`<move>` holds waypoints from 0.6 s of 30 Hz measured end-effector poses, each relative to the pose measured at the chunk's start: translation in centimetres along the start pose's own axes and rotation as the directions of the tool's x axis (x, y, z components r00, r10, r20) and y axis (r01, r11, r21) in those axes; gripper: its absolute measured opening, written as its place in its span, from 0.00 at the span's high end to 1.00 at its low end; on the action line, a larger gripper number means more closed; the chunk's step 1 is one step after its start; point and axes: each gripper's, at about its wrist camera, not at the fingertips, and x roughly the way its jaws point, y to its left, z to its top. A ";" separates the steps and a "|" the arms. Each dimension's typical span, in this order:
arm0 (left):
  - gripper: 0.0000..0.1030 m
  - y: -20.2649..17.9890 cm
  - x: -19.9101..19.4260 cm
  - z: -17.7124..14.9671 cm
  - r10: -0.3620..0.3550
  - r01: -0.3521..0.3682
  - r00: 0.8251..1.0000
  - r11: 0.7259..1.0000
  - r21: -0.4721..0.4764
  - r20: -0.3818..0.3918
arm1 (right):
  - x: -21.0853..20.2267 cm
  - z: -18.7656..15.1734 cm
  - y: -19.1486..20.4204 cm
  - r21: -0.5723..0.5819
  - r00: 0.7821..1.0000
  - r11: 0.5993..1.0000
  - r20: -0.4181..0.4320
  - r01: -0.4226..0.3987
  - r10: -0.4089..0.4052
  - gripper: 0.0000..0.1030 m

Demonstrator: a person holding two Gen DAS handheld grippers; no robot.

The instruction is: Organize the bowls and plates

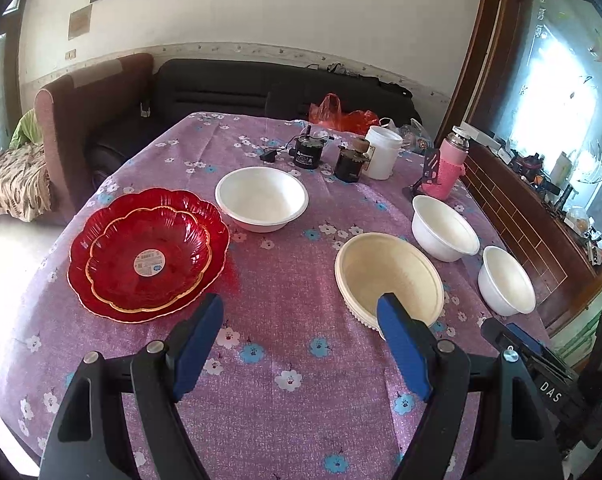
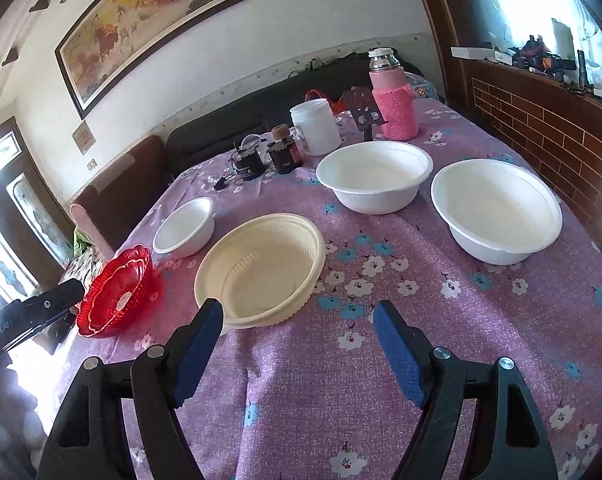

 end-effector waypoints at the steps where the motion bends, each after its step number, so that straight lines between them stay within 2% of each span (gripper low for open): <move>1: 0.24 0.1 -0.1 0.0 0.012 -0.012 1.000 1.000 0.008 0.002 | -0.1 0.1 0.1 0.000 1.000 1.000 0.001 -0.005 0.005 0.21; 5: 0.23 0.9 1.1 0.2 0.058 -0.058 0.998 0.998 0.017 -0.026 | 0.0 0.9 0.5 0.004 1.000 1.000 0.005 -0.018 0.018 0.21; 10: 0.23 1.4 3.8 0.4 0.064 -0.065 0.994 0.998 0.001 -0.090 | 0.7 2.2 -0.1 0.017 1.000 1.000 -0.004 0.018 -0.018 0.21; 13: 0.23 0.3 5.4 0.8 0.036 -0.033 0.992 0.999 0.023 -0.119 | 2.2 3.0 -0.9 0.050 0.999 0.999 -0.030 0.013 -0.012 0.24; 16: 0.23 -1.0 7.8 1.3 -0.028 0.031 0.985 0.999 0.016 -0.169 | 4.3 3.4 -1.6 0.091 0.998 0.996 -0.068 0.001 0.006 0.27; 18: 0.23 -1.8 9.7 1.8 -0.038 0.041 0.981 0.999 0.013 -0.193 | 5.7 3.5 -2.0 0.114 0.996 0.993 -0.086 0.000 0.009 0.28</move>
